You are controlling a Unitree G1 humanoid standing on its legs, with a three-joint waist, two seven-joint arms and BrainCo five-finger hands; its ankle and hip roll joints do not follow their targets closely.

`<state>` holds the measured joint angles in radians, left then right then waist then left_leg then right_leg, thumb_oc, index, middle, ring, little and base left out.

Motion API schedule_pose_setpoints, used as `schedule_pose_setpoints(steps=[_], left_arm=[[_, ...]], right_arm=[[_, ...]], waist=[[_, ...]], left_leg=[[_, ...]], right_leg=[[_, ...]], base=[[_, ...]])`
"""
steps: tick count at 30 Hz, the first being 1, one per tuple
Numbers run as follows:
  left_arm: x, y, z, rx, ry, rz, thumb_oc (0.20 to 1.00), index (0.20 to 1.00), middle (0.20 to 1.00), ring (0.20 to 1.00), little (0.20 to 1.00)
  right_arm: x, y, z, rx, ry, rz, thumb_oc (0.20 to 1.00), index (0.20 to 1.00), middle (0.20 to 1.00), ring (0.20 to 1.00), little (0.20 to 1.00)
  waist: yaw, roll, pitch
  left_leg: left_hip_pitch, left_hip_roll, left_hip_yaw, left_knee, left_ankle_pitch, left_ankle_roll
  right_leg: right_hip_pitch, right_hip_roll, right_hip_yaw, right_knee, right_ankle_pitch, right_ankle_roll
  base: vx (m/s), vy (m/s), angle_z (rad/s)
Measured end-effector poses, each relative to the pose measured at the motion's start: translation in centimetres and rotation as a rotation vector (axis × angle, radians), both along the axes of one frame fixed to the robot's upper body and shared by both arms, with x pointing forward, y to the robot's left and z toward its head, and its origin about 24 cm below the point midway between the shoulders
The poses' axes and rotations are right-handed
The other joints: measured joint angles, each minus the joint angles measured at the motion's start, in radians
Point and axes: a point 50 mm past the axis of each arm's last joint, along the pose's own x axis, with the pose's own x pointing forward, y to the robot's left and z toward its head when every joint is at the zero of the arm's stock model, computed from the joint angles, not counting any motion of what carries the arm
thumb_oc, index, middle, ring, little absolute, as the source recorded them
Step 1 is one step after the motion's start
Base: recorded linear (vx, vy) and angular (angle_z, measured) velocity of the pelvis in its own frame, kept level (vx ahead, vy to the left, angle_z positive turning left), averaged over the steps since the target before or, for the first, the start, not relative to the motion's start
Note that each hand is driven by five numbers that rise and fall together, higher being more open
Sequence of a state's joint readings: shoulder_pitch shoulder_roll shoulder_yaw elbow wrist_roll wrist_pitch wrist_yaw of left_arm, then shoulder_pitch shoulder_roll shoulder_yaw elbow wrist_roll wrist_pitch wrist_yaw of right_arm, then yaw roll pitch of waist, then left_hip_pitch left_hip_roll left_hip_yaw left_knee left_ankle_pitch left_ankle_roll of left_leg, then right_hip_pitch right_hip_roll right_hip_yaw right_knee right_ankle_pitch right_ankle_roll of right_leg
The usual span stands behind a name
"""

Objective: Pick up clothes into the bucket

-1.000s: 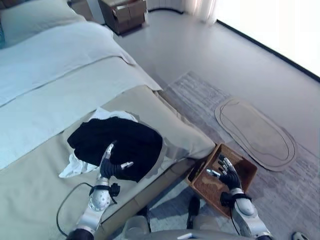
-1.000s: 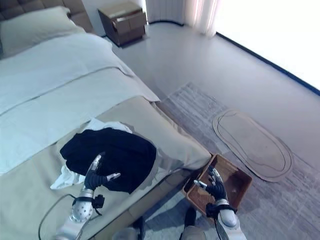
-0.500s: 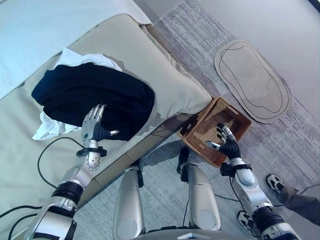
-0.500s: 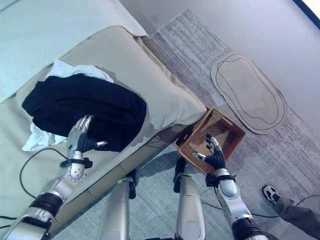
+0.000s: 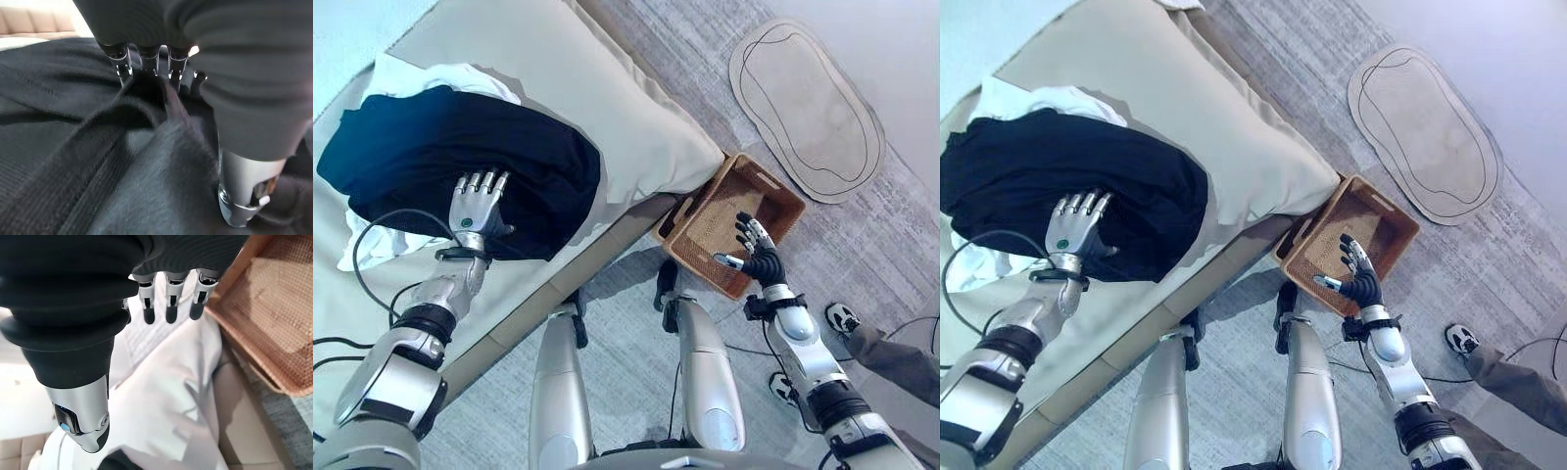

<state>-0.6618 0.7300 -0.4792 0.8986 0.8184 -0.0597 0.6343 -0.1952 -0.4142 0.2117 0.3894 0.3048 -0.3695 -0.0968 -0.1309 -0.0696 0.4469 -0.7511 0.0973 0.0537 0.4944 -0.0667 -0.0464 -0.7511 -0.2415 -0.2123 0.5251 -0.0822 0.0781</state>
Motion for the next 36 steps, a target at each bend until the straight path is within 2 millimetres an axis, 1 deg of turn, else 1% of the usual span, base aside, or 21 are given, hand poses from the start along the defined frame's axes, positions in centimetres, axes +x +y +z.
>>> schedule_pose_setpoints(steps=[4, 7, 8, 9, 10, 11, 13, 16, 19, 24, 26, 27, 29, 30, 32, 33, 35, 36], left_arm=[[0.4, 0.1, 0.9, 0.095, 0.022, -0.018, 1.000, 1.000, 1.000, 1.000, 1.000], [0.5, 0.0, 0.8, 0.153, 0.056, -0.033, 1.000, 1.000, 1.000, 1.000, 1.000], [0.5, 0.0, 0.8, 0.177, 0.079, -0.040, 0.771, 0.771, 0.771, 0.771, 0.771], [0.5, 0.1, 0.7, 0.202, 0.093, -0.040, 0.366, 0.366, 0.366, 0.366, 0.366], [0.5, 0.0, 0.7, 0.216, 0.101, -0.042, 0.269, 0.269, 0.269, 0.269, 0.269], [0.6, -0.1, 0.6, 0.234, 0.120, -0.047, 0.200, 0.200, 0.200, 0.200, 0.200], [1.1, -0.4, 0.9, 0.279, 0.158, -0.057, 0.200, 0.200, 0.200, 0.200, 0.200], [1.6, -0.8, 1.5, 0.286, 0.175, -0.065, 0.200, 0.200, 0.200, 0.200, 0.200], [1.6, -0.8, 1.3, 0.283, 0.199, -0.070, 0.200, 0.200, 0.200, 0.200, 0.200], [1.2, -0.9, 0.4, 0.272, 0.229, -0.088, 0.200, 0.200, 0.200, 0.200, 0.200], [0.9, -1.0, -0.4, 0.263, 0.252, -0.095, 0.200, 0.200, 0.200, 0.200, 0.200], [0.4, -1.1, -1.6, 0.251, 0.282, -0.102, 0.200, 0.200, 0.200, 0.200, 0.200], [-0.2, -1.0, -2.8, 0.244, 0.317, -0.108, 0.200, 0.200, 0.200, 0.200, 0.200], [-1.0, -1.0, -4.0, 0.200, 0.337, -0.098, 0.200, 0.200, 0.200, 0.200, 0.200], [-1.7, -1.3, -5.5, 0.173, 0.370, -0.104, 0.200, 0.200, 0.200, 0.200, 0.200], [-2.5, -1.5, -6.7, 0.118, 0.385, -0.096, 0.200, 0.200, 0.200, 0.200, 0.200], [-3.4, -2.1, -7.6, 0.058, 0.381, -0.108, 0.200, 0.200, 0.200, 0.200, 0.200], [-4.1, -2.4, -7.7, 0.008, 0.359, -0.132, 0.200, 0.200, 0.200, 0.200, 0.200]], right_arm=[[0.3, 0.1, 0.4, 0.000, -0.015, 0.004, 1.000, 1.000, 1.000, 1.000, 1.000], [0.2, 0.0, 0.4, -0.002, -0.012, 0.002, 1.000, 1.000, 1.000, 1.000, 1.000], [0.2, 0.0, 0.4, -0.003, -0.013, 0.003, 1.000, 1.000, 1.000, 1.000, 1.000], [0.2, 0.0, 0.4, -0.003, -0.012, 0.006, 1.000, 1.000, 1.000, 1.000, 1.000], [0.2, 0.0, 0.4, -0.004, -0.012, 0.008, 1.000, 1.000, 1.000, 1.000, 1.000], [0.3, 0.0, 0.4, -0.005, -0.014, 0.012, 1.000, 1.000, 1.000, 1.000, 1.000], [0.2, 0.0, 0.7, -0.011, -0.021, 0.026, 1.000, 1.000, 1.000, 1.000, 1.000], [0.2, 0.0, 0.7, -0.013, -0.022, 0.030, 1.000, 1.000, 1.000, 1.000, 1.000], [0.2, 0.0, 0.6, -0.013, -0.019, 0.031, 1.000, 1.000, 1.000, 1.000, 1.000], [0.2, 0.1, 0.6, -0.010, -0.018, 0.033, 1.000, 1.000, 1.000, 1.000, 1.000], [0.2, 0.2, 0.5, -0.008, -0.015, 0.035, 1.000, 1.000, 1.000, 1.000, 1.000], [0.1, 0.2, 0.3, -0.009, -0.009, 0.037, 1.000, 1.000, 1.000, 1.000, 1.000], [0.0, 0.3, 0.2, -0.010, -0.003, 0.043, 1.000, 1.000, 1.000, 1.000, 1.000], [0.0, 0.1, -0.4, -0.018, 0.023, 0.033, 1.000, 1.000, 1.000, 1.000, 1.000], [-0.6, -0.2, -1.4, -0.020, 0.062, 0.018, 1.000, 1.000, 1.000, 1.000, 1.000], [-0.9, -0.4, -2.3, -0.025, 0.097, 0.003, 1.000, 1.000, 1.000, 1.000, 1.000], [-1.5, -0.6, -3.4, -0.037, 0.138, -0.013, 1.000, 1.000, 1.000, 1.000, 1.000], [-1.7, -0.7, -3.6, -0.054, 0.147, -0.017, 1.000, 1.000, 1.000, 1.000, 1.000]], waist=[[0.000, 0.000, 0.000], [-0.003, -0.001, 0.001], [-0.004, -0.001, 0.001], [-0.006, -0.001, 0.001], [-0.010, -0.001, 0.001], [-0.014, -0.001, 0.000], [-0.023, -0.001, 0.000], [-0.028, -0.001, 0.000], [-0.033, -0.001, 0.000], [-0.024, -0.001, 0.000], [-0.019, -0.001, 0.000], [-0.017, -0.001, -0.001], [-0.017, 0.001, -0.010], [-0.008, 0.001, -0.014], [0.005, 0.006, -0.038], [0.015, 0.010, -0.052], [0.022, 0.014, -0.064], [0.038, 0.022, -0.075]], left_leg=[[-0.028, -0.006, -0.001, 0.013, -0.005, 0.004], [-0.029, -0.009, -0.001, 0.014, -0.007, 0.007], [-0.030, -0.011, -0.001, 0.013, -0.008, 0.009], [-0.032, -0.013, 0.000, 0.011, -0.013, 0.009], [-0.034, -0.013, 0.000, 0.013, -0.014, 0.010], [-0.034, -0.014, 0.000, 0.013, -0.021, 0.007], [-0.051, -0.014, 0.001, 0.024, -0.022, 0.012], [-0.066, -0.014, 0.001, 0.029, -0.021, 0.017], [-0.062, -0.014, 0.001, 0.026, -0.021, 0.017], [-0.032, -0.017, 0.004, 0.018, -0.016, 0.013], [0.004, -0.018, 0.006, 0.001, -0.016, 0.014], [0.045, -0.020, 0.008, -0.019, -0.016, 0.014], [0.076, -0.021, 0.012, -0.034, -0.017, 0.015], [0.132, -0.022, 0.018, -0.080, -0.011, 0.021], [0.165, -0.023, 0.022, -0.107, -0.006, 0.021], [0.211, -0.024, 0.023, -0.143, 0.004, 0.018], [0.266, -0.029, 0.024, -0.186, 0.020, 0.012], [0.311, -0.030, 0.023, -0.223, 0.032, 0.011]], right_leg=[[-0.029, -0.006, 0.005, 0.008, -0.002, -0.002], [-0.030, -0.008, 0.007, 0.008, -0.002, -0.002], [-0.032, -0.009, 0.009, 0.008, -0.004, -0.003], [-0.034, -0.010, 0.012, 0.008, -0.006, -0.001], [-0.036, -0.010, 0.013, 0.007, -0.006, 0.000], [-0.036, -0.010, 0.014, 0.006, -0.010, 0.004], [-0.050, -0.009, 0.016, 0.009, -0.005, 0.005], [-0.064, -0.009, 0.017, 0.009, 0.001, -0.002], [-0.062, -0.009, 0.018, 0.010, 0.004, 0.001], [-0.035, -0.010, 0.018, 0.010, 0.006, 0.000], [-0.003, -0.012, 0.016, 0.000, 0.006, 0.000], [0.035, -0.012, 0.017, -0.013, 0.006, 0.000], [0.062, -0.012, 0.017, -0.027, 0.004, 0.000], [0.113, -0.009, 0.016, -0.057, 0.010, 0.007], [0.139, -0.009, 0.015, -0.080, 0.012, 0.008], [0.185, -0.006, 0.008, -0.104, 0.015, 0.013], [0.235, -0.006, 0.000, -0.132, 0.017, 0.013], [0.280, -0.006, -0.011, -0.158, 0.019, 0.015]], base=[[0.00, 0.017, 0.01], [0.00, 0.011, 0.00], [0.08, 0.015, -0.03], [0.00, 0.000, 0.00], [0.00, 0.000, 0.00], [0.00, 0.000, 0.00], [0.00, 0.008, -0.02], [-0.03, 0.006, -0.01], [0.00, 0.000, 0.00], [0.01, -0.001, 0.00], [0.04, -0.008, 0.01], [0.04, -0.010, 0.00], [0.06, -0.017, -0.02], [0.07, -0.016, -0.03], [0.08, -0.017, -0.02], [0.08, -0.028, 0.03], [0.08, -0.033, 0.10], [0.11, -0.057, 0.13]])
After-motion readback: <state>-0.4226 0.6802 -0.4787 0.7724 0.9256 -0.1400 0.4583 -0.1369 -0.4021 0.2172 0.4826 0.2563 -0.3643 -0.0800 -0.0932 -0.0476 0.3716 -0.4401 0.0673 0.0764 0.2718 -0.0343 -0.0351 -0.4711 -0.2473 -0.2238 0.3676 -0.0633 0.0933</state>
